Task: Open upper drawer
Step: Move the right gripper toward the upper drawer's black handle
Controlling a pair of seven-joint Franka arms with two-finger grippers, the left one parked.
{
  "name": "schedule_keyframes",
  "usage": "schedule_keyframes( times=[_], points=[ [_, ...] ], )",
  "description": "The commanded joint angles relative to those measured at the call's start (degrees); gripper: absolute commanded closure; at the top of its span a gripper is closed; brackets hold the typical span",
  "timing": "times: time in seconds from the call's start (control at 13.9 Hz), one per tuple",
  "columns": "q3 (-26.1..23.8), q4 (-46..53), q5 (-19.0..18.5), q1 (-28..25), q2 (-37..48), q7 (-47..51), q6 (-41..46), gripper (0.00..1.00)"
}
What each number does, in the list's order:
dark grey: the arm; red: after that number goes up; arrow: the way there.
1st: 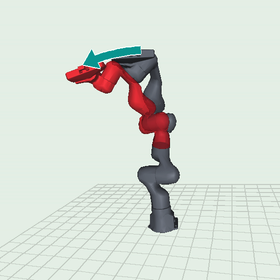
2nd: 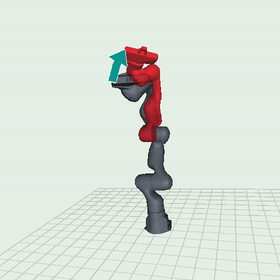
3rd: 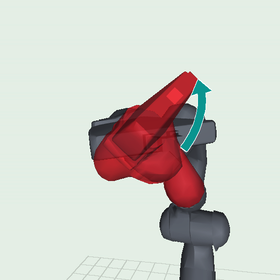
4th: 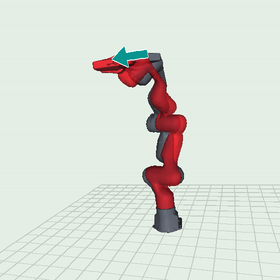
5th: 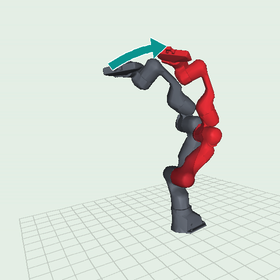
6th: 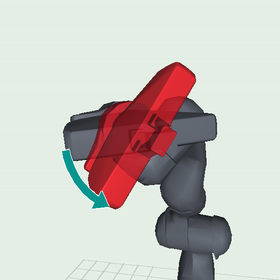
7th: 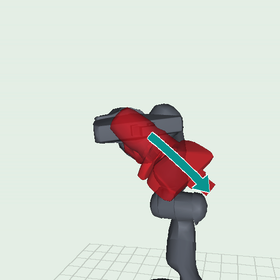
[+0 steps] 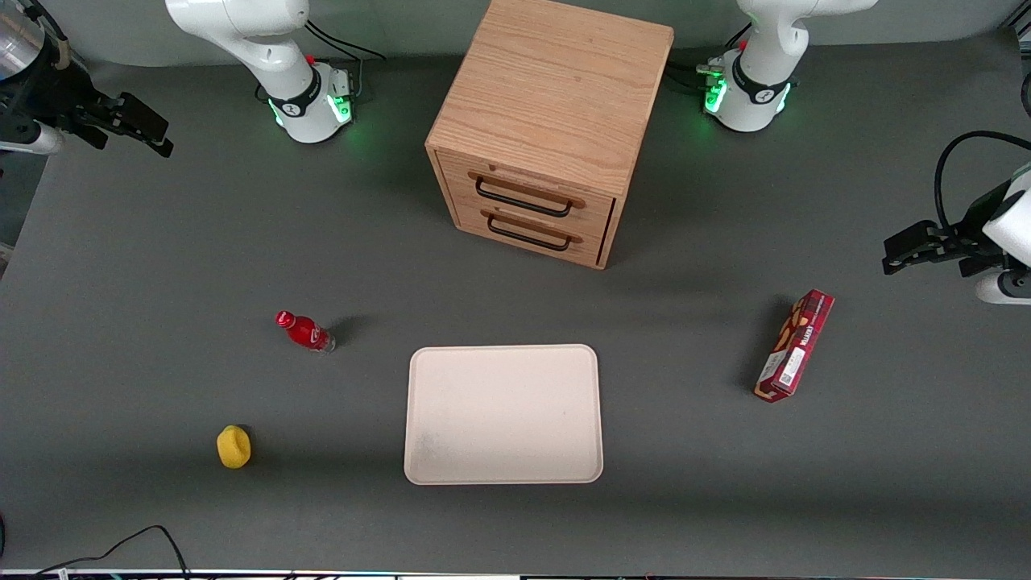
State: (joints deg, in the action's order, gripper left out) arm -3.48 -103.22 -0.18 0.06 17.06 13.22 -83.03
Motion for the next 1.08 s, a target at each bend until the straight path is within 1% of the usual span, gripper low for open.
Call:
schedule_keyframes(
  times=[0.0, 0.29, 0.36, 0.43, 0.58, 0.72, 0.79, 0.86, 1.01],
  points=[
    [-0.39, 1.98, 1.14, 1.26, -1.59, -1.18, 1.9, 0.0],
    [-0.12, 2.67, 1.23, 0.47, -2.82, -0.21, 2.44, 0.0],
    [-0.38, 2.76, 1.41, 0.38, -3.08, -1.17, 2.35, 0.0],
    [-1.08, 2.93, 2.37, -0.32, -3.09, -2.83, 2.26, 0.0],
    [-3.36, 4.34, 4.47, -1.73, -3.7, -11.15, 2.26, 0.0],
    [-4.77, 6.62, 8.68, -1.82, -6.76, -14.61, 2.35, 0.0],
    [-6.52, 8.02, 10.53, -1.82, -8.87, -17.06, 2.35, 0.0],
    [-9.93, 9.77, 10.81, -1.65, -11.32, -21.61, 2.35, 0.0],
    [-15.48, 13.12, 11.86, -0.94, -15.72, -35.04, 2.17, 0.0]
  ],
)
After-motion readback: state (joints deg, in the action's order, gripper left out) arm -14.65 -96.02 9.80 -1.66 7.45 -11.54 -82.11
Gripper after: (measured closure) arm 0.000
